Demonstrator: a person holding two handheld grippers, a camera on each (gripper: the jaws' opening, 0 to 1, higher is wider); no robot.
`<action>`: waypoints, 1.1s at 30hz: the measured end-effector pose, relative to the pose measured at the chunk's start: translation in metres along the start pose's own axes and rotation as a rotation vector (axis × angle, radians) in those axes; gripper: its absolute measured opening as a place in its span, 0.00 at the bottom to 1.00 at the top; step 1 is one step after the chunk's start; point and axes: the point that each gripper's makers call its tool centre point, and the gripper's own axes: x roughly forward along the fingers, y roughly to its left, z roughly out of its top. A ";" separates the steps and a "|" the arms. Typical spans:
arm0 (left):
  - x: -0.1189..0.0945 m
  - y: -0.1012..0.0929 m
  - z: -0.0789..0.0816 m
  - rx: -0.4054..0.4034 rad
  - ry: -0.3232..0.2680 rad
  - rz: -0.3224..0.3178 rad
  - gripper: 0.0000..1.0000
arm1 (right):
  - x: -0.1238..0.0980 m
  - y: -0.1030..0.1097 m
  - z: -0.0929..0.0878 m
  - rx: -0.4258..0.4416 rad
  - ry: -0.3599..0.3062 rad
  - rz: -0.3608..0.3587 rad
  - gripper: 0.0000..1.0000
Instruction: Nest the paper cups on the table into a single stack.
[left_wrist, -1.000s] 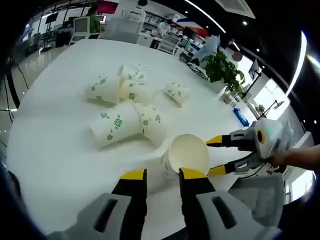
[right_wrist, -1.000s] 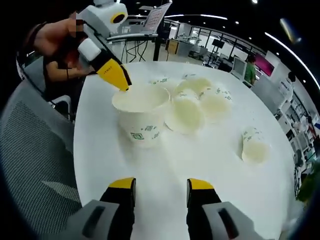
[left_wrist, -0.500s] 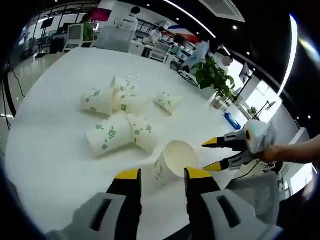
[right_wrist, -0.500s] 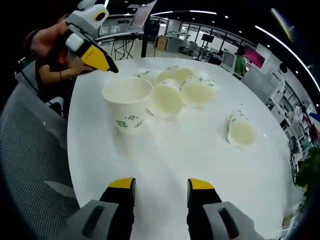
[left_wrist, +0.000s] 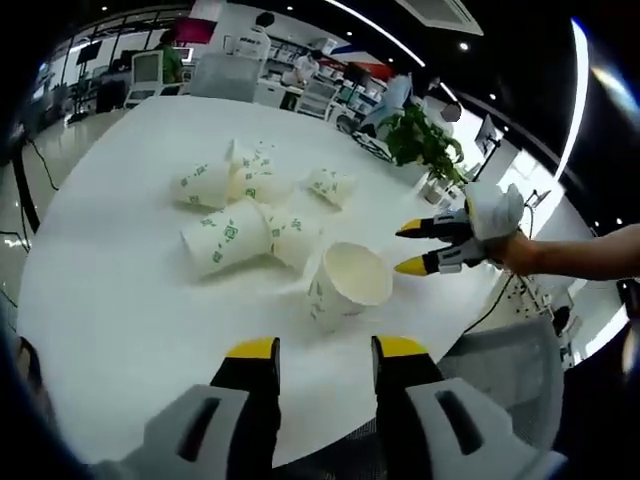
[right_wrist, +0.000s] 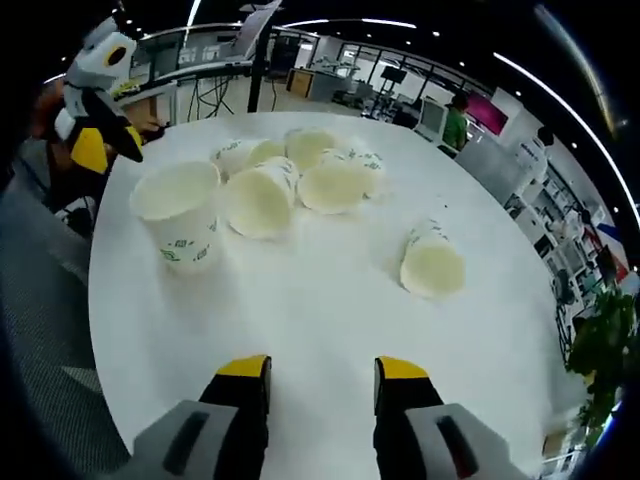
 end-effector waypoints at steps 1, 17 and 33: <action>0.000 0.000 -0.004 0.007 0.012 -0.001 0.35 | 0.002 -0.001 0.000 -0.002 0.008 0.001 0.39; -0.010 0.012 -0.004 0.042 -0.059 0.019 0.44 | 0.024 -0.039 0.018 0.036 0.003 -0.046 0.46; -0.018 0.023 -0.006 -0.021 -0.069 0.045 0.42 | 0.031 -0.097 0.025 0.105 -0.003 -0.132 0.48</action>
